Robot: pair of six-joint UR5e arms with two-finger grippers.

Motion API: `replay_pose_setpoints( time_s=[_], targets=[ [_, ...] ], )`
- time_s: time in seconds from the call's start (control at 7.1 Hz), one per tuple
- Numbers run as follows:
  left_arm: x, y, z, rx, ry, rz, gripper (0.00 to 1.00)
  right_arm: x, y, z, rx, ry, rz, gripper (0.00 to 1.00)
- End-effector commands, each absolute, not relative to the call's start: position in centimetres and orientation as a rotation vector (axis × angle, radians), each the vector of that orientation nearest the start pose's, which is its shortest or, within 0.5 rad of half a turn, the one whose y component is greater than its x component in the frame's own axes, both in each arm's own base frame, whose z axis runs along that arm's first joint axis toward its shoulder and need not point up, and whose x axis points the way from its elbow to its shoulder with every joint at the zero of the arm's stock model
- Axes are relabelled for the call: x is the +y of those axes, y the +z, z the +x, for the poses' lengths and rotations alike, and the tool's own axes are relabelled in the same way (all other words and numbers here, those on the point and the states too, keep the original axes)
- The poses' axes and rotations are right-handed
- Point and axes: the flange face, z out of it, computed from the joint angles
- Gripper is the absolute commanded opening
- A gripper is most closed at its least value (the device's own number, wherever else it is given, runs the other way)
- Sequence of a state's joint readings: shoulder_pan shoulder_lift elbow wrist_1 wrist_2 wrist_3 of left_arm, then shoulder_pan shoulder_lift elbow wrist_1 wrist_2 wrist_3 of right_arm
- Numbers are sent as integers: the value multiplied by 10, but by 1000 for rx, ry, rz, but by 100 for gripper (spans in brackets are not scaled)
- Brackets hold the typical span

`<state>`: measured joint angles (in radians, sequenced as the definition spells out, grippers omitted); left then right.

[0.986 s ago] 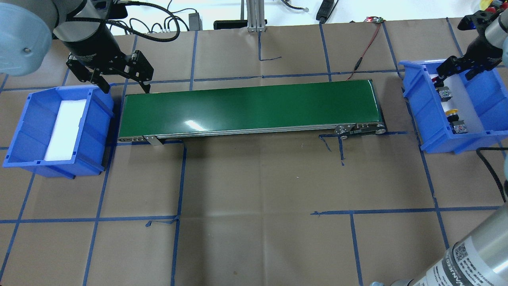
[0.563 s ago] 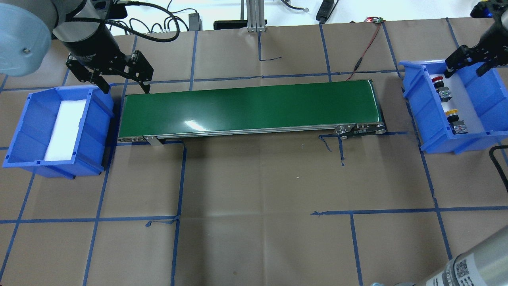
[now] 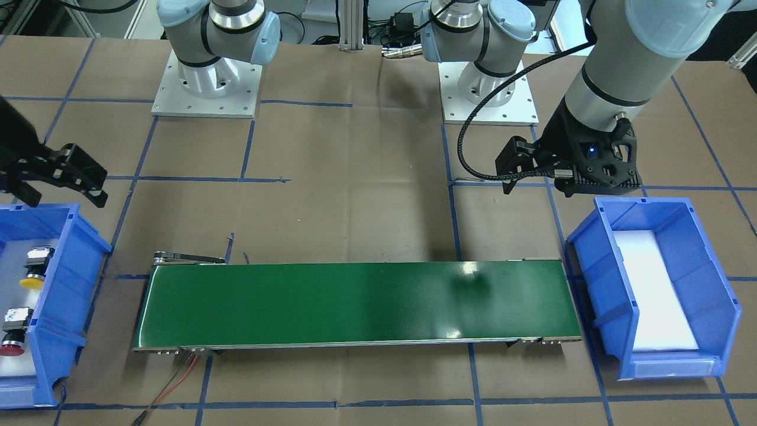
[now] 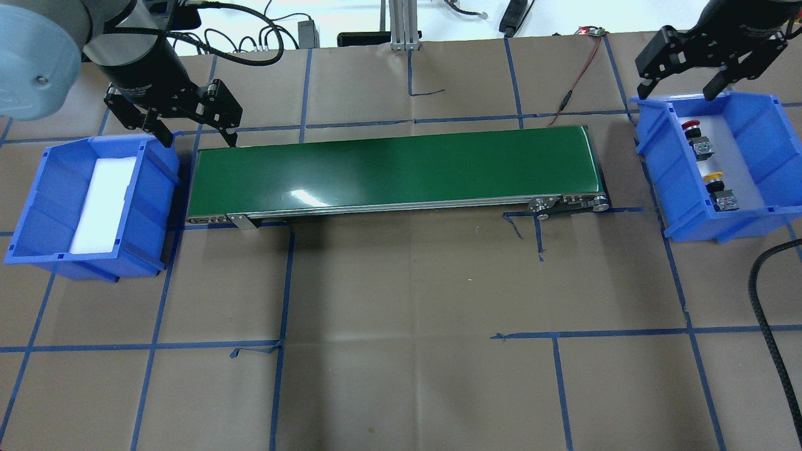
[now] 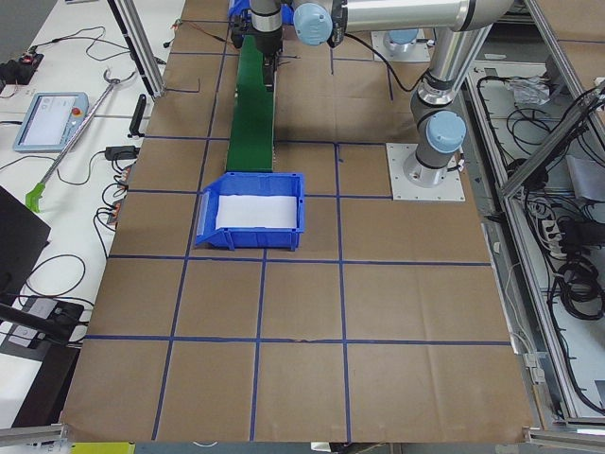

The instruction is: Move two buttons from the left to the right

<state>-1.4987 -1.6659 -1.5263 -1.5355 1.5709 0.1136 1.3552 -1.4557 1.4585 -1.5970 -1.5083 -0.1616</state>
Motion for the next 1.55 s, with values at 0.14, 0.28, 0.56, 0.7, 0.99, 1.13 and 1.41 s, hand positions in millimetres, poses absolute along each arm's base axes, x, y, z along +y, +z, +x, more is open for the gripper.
replay_pose_setpoints(
  time_s=[0.14,0.28,0.56,0.7,0.99,1.13,1.41],
  targets=[
    [-538,464,-95,3142,26,65,100,-527,520,97,3100,-126,12,100],
    [-538,464,-95,3142,26,65,100,-507,532,116,3097,-152,25,100],
    [-538,464,-95,3142,26,65,100,-460,517,130,3098,-140,57,100],
    [-538,464,-95,3142,26,65,100,-451,516,129,3122,-141,54,100],
    [-538,464,-95,3142,26,65,100,-445,514,131,3162,-136,43,100],
    [-538,464,-95,3142,26,65,100,-447,513,131,3157,-134,43,100],
    [-538,464,-95,3142,26,65,100,-450,514,133,3151,-141,35,100]
  ],
)
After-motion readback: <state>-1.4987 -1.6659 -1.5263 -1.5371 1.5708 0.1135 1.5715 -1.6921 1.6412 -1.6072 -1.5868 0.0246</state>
